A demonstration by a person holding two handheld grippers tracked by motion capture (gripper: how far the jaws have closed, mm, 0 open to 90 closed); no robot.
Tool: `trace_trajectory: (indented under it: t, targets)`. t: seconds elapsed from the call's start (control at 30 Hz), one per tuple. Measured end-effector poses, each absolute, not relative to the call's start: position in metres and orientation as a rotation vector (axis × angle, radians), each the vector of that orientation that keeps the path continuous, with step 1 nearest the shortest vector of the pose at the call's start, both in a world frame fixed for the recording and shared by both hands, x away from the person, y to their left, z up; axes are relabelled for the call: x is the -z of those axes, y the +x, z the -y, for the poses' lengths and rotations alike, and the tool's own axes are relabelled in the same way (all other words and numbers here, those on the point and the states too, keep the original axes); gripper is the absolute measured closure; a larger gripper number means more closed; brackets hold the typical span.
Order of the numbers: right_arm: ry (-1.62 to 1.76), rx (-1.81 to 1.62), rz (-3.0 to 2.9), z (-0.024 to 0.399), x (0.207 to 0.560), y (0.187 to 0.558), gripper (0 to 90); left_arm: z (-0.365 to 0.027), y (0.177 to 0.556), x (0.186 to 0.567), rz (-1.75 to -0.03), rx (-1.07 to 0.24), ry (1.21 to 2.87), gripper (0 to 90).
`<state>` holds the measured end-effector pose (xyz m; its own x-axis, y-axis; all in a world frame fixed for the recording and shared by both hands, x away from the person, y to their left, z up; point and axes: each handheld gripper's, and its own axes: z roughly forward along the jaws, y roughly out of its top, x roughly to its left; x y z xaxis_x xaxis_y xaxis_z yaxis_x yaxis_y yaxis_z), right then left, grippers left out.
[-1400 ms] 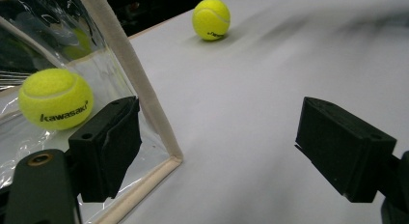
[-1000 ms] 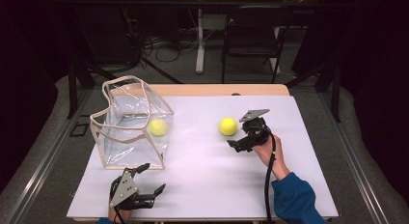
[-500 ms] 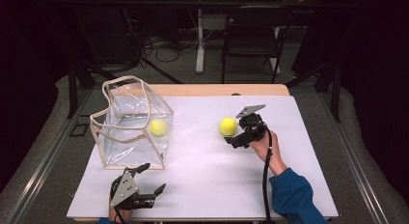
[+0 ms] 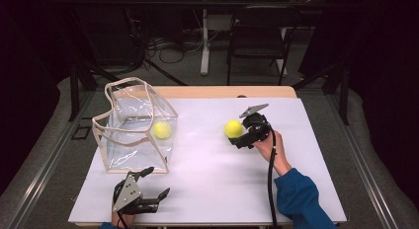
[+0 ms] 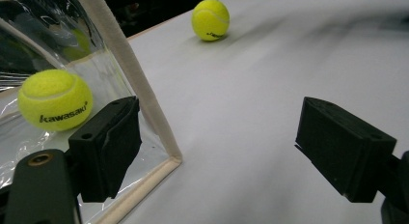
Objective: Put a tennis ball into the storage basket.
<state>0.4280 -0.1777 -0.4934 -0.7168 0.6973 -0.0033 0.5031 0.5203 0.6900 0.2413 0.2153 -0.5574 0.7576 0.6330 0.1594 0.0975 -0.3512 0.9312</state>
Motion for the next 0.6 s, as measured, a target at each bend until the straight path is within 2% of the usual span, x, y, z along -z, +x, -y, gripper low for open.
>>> trace_trajectory:
  t: [0.6]
  targets:
    - [1.023,-0.978,-2.489,0.172,0.498,0.439,0.0,-0.215,0.241,0.558,-0.564,-0.618,1.87,16.0]
